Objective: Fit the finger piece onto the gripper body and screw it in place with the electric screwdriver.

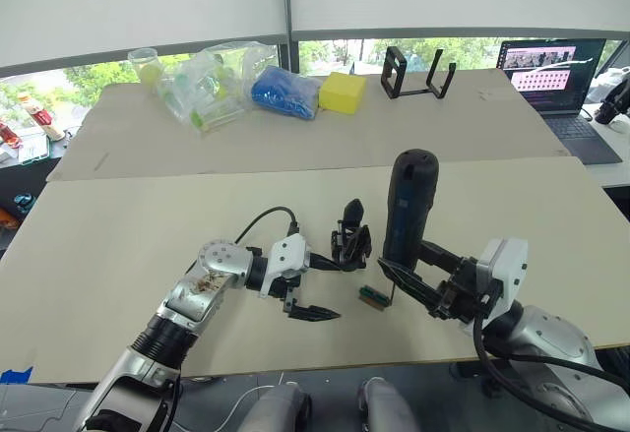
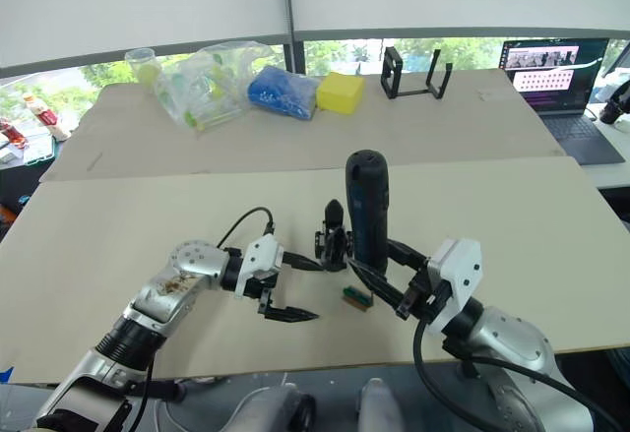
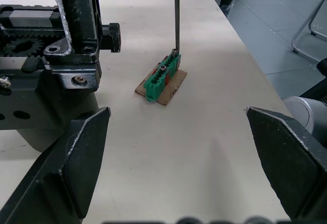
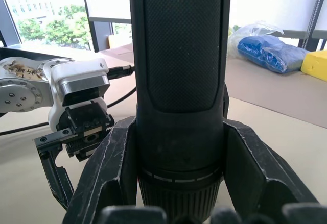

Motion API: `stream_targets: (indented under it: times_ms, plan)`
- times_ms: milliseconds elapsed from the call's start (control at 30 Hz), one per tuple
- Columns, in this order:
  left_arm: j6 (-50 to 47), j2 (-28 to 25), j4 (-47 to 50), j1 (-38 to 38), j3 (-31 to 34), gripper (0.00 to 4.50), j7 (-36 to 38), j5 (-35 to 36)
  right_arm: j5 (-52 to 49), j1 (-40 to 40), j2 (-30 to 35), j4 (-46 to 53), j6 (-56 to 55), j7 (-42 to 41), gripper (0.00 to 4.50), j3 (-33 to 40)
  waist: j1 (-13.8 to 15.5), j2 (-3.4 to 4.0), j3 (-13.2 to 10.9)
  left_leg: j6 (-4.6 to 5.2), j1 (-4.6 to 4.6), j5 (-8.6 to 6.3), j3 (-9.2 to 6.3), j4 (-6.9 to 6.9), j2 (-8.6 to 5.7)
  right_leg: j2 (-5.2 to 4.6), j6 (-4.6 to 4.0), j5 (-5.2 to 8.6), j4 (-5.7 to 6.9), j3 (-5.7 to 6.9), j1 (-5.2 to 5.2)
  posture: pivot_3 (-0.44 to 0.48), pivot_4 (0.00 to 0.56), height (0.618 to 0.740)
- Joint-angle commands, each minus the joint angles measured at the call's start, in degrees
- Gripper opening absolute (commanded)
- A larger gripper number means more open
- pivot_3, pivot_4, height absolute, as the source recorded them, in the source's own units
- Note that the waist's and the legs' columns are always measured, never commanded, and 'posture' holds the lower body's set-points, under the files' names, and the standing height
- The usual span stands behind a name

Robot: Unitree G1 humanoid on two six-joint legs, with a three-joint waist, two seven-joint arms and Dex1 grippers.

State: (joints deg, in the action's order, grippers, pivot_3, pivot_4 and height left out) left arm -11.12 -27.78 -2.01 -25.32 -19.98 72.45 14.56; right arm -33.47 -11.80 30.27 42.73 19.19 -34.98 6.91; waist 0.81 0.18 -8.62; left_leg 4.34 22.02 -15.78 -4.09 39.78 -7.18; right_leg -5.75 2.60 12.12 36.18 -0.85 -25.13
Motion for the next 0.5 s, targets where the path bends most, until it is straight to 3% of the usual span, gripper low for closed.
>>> stream_targets:
  times_ms: [33,500]
  plan:
    - [0.8,0.3,0.8,-0.9,0.8,4.50,-0.1,0.2,-1.2,-0.1,0.2,3.4,-2.3,-0.5,1.91,2.2,0.0,0.00,0.0,0.00,0.00,0.00,0.00,0.00,0.00,0.00,0.00,0.00,0.00,0.00,0.00,0.000,0.150,0.740]
    - [0.8,0.9,0.5,-1.0,0.7,4.50,0.1,0.1,-2.5,-1.1,0.9,5.1,-1.8,-0.2,1.91,4.0,0.0,0.00,0.0,0.00,0.00,0.00,0.00,0.00,0.00,0.00,0.00,0.00,0.00,-0.01,0.00,0.000,0.150,0.740]
